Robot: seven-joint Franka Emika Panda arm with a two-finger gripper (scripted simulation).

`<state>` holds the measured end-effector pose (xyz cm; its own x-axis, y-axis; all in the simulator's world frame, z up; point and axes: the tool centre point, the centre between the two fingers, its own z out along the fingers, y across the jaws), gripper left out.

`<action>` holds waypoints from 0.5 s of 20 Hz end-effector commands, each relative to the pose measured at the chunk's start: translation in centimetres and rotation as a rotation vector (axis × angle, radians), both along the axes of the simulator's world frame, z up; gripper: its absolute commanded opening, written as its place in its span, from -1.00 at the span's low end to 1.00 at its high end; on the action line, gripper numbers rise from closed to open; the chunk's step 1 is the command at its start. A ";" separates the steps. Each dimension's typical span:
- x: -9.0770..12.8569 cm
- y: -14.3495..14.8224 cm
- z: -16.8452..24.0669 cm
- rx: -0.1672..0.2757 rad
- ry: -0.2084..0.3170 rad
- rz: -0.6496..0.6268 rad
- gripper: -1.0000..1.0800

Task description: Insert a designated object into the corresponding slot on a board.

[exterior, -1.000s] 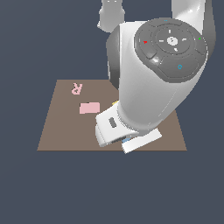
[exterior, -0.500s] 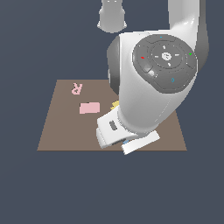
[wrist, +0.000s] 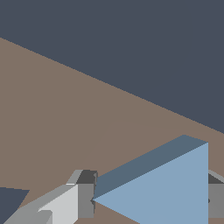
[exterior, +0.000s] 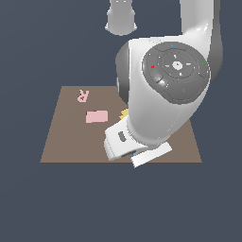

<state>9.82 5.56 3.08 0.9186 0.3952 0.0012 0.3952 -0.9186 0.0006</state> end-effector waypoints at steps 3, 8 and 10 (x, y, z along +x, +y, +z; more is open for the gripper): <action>0.0 0.0 0.0 0.000 0.000 0.000 -1.00; 0.0 0.0 0.2 0.000 0.002 0.000 -1.00; 0.0 0.1 0.2 0.000 0.002 0.004 -1.00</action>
<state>9.80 5.59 3.33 0.9179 0.3968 -0.0001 0.3968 -0.9179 0.0000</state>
